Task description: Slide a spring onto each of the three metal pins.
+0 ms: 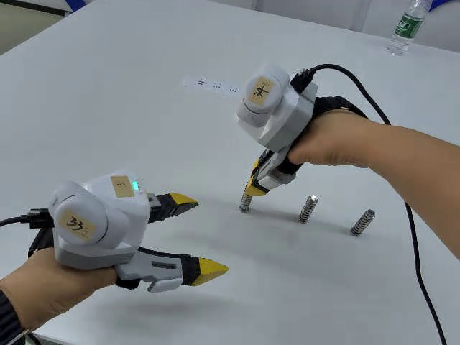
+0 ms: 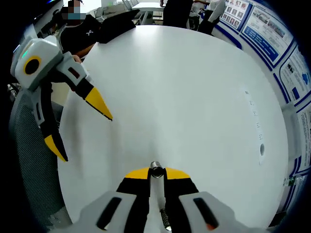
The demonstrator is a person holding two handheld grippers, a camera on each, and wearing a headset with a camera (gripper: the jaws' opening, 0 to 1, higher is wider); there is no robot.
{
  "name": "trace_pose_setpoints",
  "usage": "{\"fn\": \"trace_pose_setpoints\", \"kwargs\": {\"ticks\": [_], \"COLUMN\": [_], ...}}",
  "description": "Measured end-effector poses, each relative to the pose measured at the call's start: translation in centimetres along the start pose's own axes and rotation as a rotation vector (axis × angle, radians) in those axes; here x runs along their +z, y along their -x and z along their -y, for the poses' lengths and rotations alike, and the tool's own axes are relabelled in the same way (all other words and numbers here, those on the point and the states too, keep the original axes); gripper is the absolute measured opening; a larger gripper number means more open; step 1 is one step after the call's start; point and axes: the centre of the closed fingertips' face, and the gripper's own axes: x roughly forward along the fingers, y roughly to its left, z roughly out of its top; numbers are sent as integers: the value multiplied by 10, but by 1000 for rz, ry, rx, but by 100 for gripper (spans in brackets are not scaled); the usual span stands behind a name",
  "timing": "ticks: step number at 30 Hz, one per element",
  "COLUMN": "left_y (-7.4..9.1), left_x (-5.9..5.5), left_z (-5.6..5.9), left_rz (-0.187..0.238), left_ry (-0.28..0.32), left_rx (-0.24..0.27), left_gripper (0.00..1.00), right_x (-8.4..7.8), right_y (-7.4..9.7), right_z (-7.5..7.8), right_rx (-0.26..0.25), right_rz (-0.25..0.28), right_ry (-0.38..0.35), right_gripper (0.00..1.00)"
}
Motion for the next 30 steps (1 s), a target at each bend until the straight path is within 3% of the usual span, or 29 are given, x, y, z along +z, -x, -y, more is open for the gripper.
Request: {"fn": "trace_pose_setpoints", "kwargs": {"ticks": [7, 18, 30], "left_y": [-1, -1, -3], "left_x": [-1, 0, 2], "left_z": [-1, -1, 1], "left_rz": [-1, 0, -6], "left_ry": [3, 3, 4], "left_rx": [2, 1, -2], "left_gripper": [64, 64, 64], "right_x": [-3, -3, -9], "right_y": [-7, -5, 2], "right_z": [-3, -2, 3], "right_rx": [1, -4, -37], "right_rz": [-13, 8, 54], "right_ry": [2, -7, -30], "right_gripper": [12, 12, 21]}}
